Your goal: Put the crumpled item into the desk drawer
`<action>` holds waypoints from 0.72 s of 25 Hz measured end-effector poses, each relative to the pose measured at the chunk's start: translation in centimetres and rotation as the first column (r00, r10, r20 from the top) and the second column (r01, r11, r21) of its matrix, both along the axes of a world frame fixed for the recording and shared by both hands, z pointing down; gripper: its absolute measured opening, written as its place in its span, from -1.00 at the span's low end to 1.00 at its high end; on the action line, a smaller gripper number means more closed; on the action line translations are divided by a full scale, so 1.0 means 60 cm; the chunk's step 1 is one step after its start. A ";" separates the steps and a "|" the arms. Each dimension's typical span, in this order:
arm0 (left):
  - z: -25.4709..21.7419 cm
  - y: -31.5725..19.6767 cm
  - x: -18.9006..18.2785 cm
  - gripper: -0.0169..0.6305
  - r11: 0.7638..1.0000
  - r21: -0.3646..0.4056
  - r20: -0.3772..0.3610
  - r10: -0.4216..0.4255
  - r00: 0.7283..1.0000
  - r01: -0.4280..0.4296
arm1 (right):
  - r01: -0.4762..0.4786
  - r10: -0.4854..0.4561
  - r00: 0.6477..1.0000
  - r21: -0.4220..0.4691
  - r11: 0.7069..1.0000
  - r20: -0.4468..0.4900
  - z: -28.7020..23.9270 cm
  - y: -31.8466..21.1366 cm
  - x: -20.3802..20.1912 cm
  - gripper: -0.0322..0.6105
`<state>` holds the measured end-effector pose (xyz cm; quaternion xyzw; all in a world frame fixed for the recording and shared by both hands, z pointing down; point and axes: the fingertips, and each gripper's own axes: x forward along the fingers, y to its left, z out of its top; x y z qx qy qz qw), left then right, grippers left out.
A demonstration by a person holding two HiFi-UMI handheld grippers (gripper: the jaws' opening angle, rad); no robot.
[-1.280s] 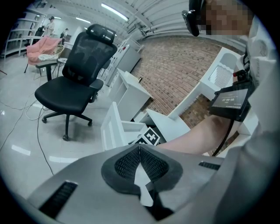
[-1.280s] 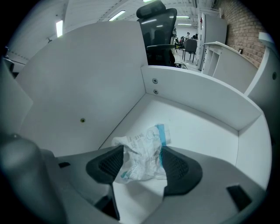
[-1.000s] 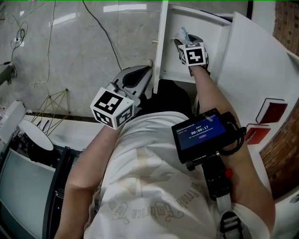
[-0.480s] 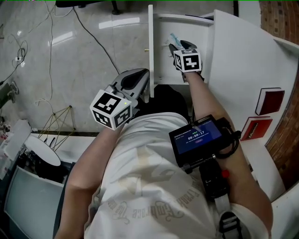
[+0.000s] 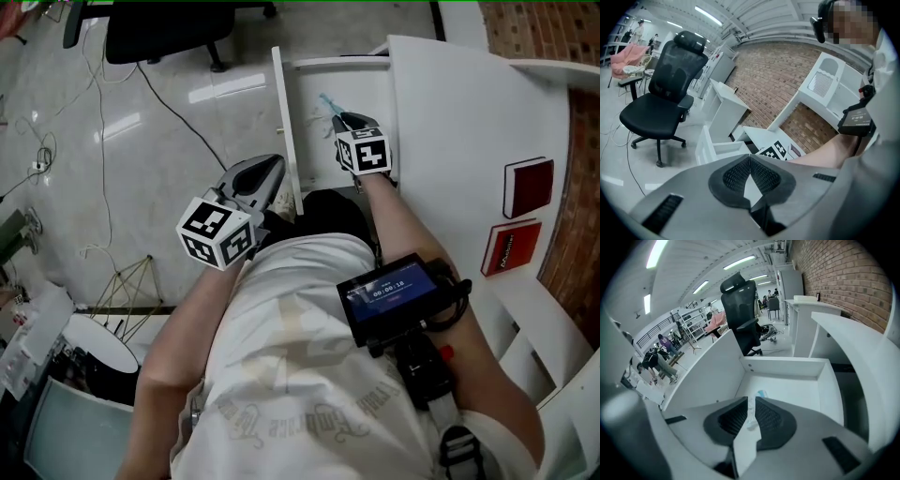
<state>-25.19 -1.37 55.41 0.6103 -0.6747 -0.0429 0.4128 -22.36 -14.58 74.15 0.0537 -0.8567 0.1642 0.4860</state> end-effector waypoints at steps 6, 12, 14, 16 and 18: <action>-0.028 0.007 0.006 -0.88 1.000 0.020 0.020 0.022 1.000 -0.023 | -0.035 0.034 0.998 0.016 0.999 0.059 -0.076 0.000 0.007 -0.79; -0.042 -0.005 0.009 -0.88 0.998 0.049 0.042 0.046 0.998 -0.048 | -0.039 0.035 0.991 0.030 0.999 0.126 -0.138 -0.002 0.005 -0.83; -0.051 -0.011 0.014 -0.88 0.996 0.060 0.063 0.066 0.996 -0.070 | -0.044 0.038 0.987 0.032 0.999 0.154 -0.160 -0.005 0.005 -0.83; -0.059 -0.017 0.016 -0.88 0.994 0.072 0.077 0.077 0.994 -0.083 | -0.043 0.037 0.982 0.033 0.999 0.183 -0.181 -0.006 0.003 -0.83; -0.063 -0.023 0.010 -0.88 0.992 0.085 0.091 0.082 0.993 -0.089 | -0.036 0.027 0.976 0.038 0.999 0.215 -0.201 -0.006 -0.004 -0.83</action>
